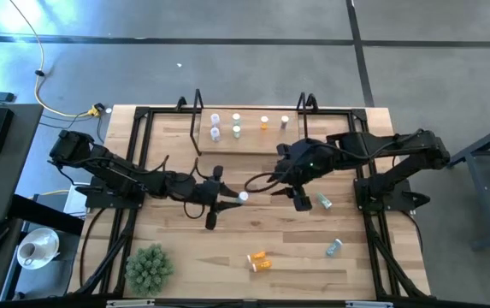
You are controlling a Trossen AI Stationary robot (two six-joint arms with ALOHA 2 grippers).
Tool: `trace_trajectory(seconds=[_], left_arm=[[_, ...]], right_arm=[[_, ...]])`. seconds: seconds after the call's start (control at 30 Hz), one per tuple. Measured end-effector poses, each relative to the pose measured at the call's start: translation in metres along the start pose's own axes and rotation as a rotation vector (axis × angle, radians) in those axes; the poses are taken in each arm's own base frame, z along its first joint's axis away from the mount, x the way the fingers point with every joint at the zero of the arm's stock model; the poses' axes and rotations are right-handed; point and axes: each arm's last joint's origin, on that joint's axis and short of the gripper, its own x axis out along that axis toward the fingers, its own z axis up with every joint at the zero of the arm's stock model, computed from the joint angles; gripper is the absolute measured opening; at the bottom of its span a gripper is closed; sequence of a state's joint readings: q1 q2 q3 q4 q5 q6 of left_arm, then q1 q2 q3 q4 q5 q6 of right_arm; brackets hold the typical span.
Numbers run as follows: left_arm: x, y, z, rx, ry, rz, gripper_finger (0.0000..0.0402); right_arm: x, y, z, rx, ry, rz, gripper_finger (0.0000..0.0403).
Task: Pick and place medicine bottles onto shelf by color
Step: Put the top blue pill bottle on the shelf aligned with the other blue pill bottle
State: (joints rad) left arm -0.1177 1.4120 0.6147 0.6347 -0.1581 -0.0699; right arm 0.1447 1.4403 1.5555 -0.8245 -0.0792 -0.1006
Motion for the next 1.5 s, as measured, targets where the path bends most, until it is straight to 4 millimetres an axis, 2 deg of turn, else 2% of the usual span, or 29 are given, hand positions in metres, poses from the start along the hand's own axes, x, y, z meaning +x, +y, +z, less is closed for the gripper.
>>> trace_trajectory(seconds=[0.17,0.27,0.7,0.87,1.07,1.37,1.5], left_arm=[[0.001,0.007,0.008,0.032,-0.077,0.024,0.0090],[0.002,0.013,0.011,0.029,-0.078,0.045,0.0090],[0.004,0.019,0.013,0.054,-0.080,0.029,0.0090],[0.004,0.019,0.012,0.055,-0.074,0.030,0.0090],[0.004,0.019,0.013,0.054,-0.081,0.030,0.0090],[0.003,0.019,0.014,0.053,-0.089,0.037,0.0090],[0.004,0.020,0.013,0.053,-0.084,0.044,0.0090]], right_arm=[[0.002,-0.004,0.011,-0.058,-0.106,-0.021,0.0165],[0.011,-0.006,0.015,-0.098,-0.140,-0.030,0.0165],[0.054,-0.031,0.015,-0.070,-0.124,-0.056,0.0165],[0.058,-0.035,0.014,-0.032,-0.124,0.016,0.0165],[0.058,-0.036,0.013,-0.013,-0.114,0.018,0.0165],[0.073,-0.038,0.008,-0.008,-0.072,0.013,0.0165],[0.073,-0.038,0.008,-0.009,-0.069,0.013,0.0149]])
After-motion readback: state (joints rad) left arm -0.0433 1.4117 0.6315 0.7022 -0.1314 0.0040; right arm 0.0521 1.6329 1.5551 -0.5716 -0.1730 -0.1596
